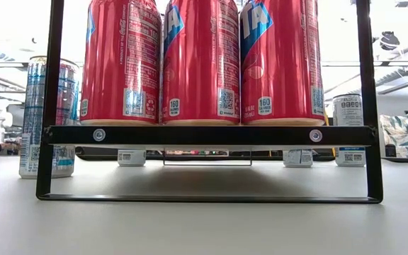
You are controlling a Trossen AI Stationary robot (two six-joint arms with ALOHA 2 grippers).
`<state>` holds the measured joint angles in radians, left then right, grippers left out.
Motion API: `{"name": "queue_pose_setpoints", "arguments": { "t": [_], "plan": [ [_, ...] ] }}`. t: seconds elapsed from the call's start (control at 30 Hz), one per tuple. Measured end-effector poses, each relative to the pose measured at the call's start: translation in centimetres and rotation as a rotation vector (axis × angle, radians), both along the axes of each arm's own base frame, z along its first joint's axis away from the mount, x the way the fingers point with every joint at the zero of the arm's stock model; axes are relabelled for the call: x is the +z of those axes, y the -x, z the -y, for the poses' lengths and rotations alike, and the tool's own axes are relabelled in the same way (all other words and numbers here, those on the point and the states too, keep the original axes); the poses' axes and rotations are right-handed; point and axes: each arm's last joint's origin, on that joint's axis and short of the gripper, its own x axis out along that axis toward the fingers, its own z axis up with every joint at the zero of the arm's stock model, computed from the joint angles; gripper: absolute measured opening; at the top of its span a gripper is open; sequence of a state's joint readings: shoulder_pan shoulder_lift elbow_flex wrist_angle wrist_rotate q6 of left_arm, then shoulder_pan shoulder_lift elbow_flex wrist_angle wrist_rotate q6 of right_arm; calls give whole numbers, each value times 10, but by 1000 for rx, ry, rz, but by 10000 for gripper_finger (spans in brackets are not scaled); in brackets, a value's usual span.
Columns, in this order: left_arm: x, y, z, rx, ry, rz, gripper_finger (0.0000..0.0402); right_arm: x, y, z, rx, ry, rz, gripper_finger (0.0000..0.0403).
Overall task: Sort soda cans
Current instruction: Put the white pink soda can on the shelf and align it with the other white pink soda cans
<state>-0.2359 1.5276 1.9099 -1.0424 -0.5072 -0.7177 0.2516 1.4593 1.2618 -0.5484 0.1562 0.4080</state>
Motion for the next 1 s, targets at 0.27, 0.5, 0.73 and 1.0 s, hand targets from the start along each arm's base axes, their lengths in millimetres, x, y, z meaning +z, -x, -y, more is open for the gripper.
{"name": "queue_pose_setpoints", "arguments": {
  "t": [0.27,0.5,0.73,1.0],
  "plan": [
    [0,0,0,0,0,0,393,0,0,-1,6,-34,-6,295],
    [0,0,0,0,0,0,393,0,0,-1,-5,-45,-6,295],
    [0,0,0,1,2,1,393,6,0,-5,25,-42,45,295],
    [0,0,0,1,2,-1,393,7,1,-9,45,-40,52,299]
  ]
}}
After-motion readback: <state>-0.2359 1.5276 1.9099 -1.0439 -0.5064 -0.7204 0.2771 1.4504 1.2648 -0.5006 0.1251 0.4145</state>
